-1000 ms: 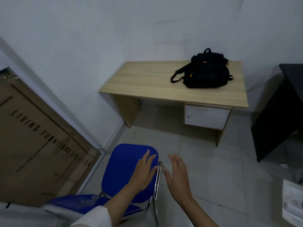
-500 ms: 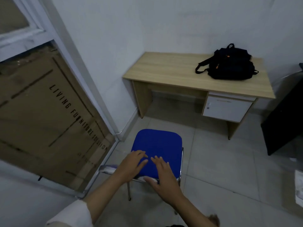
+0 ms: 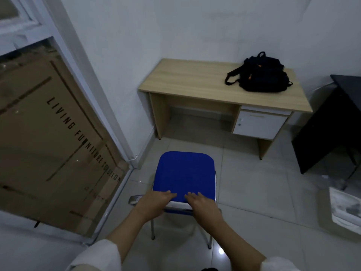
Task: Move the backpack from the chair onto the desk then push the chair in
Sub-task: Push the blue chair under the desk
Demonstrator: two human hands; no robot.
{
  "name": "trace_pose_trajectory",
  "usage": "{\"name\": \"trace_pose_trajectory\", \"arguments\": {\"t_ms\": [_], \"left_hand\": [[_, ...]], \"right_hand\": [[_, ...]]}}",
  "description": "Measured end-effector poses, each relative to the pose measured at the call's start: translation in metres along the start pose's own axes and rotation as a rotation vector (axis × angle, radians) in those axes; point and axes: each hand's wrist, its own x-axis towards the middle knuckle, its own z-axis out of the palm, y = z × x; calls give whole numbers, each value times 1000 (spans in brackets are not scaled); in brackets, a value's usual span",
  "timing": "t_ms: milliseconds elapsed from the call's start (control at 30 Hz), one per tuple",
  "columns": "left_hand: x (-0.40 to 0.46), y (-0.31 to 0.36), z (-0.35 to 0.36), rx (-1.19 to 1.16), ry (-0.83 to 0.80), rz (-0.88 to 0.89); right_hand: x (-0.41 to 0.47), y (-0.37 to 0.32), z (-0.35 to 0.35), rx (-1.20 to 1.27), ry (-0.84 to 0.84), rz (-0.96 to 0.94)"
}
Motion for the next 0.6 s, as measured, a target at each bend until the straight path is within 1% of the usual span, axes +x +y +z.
{"name": "trace_pose_trajectory", "arguments": {"t_ms": [200,433,600], "left_hand": [[9,-14,2,-1,45,47],[38,-30,-7,27,56,73],[72,-41,-21,42,57,102]], "right_hand": [[10,2,-8,38,-28,68],[33,16,-15,71,9,72],[60,40,-23,67,-5,85]]}}
